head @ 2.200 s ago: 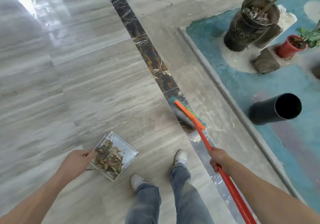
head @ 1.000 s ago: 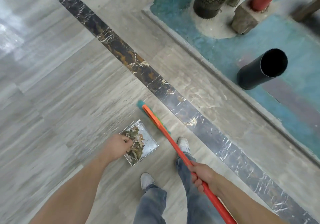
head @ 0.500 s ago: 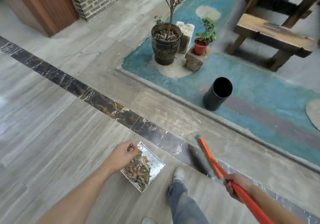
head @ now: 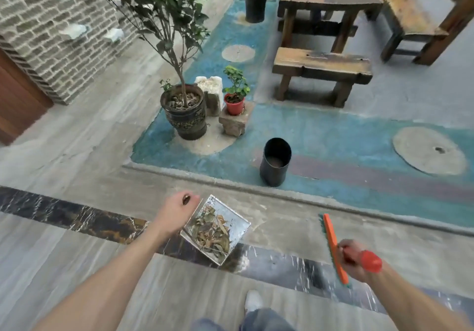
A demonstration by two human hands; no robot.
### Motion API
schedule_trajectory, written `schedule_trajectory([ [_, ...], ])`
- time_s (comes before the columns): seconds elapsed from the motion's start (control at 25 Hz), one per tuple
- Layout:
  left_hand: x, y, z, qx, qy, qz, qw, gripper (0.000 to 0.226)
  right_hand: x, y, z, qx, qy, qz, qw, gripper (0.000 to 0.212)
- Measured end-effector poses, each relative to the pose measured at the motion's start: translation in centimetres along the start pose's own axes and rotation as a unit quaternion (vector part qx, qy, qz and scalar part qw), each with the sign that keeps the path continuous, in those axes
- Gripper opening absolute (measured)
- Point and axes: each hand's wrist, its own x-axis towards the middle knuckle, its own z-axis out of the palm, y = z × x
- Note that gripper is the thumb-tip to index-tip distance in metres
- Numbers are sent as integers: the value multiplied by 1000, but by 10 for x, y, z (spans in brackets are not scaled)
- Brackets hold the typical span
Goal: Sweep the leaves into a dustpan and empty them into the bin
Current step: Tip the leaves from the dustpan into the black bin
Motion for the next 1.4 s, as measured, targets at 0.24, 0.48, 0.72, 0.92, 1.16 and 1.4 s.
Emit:
schedule_trajectory([
  [0.24, 109, 71, 10, 38, 55, 31, 997, 46, -4, -54, 31, 75, 9, -78, 994, 21],
  [0.48, 220, 133, 19, -209, -15, 19, 978, 16, 12, -119, 69, 47, 34, -158, 986, 24],
  [0.72, 328, 180, 33, -223, -106, 145, 958, 25, 31, -190, 106, 43, 71, -189, 978, 29],
  [0.92, 404, 231, 76, -51, -24, 235, 970, 18, 51, -240, 109, 60, 83, -191, 976, 29],
  [1.16, 471, 283, 130, 69, -69, 296, 950, 21, 86, -308, 88, 118, 79, -171, 975, 31],
  [1.4, 493, 306, 156, 144, -94, 310, 935, 20, 109, -360, 66, 96, 74, -163, 979, 28],
])
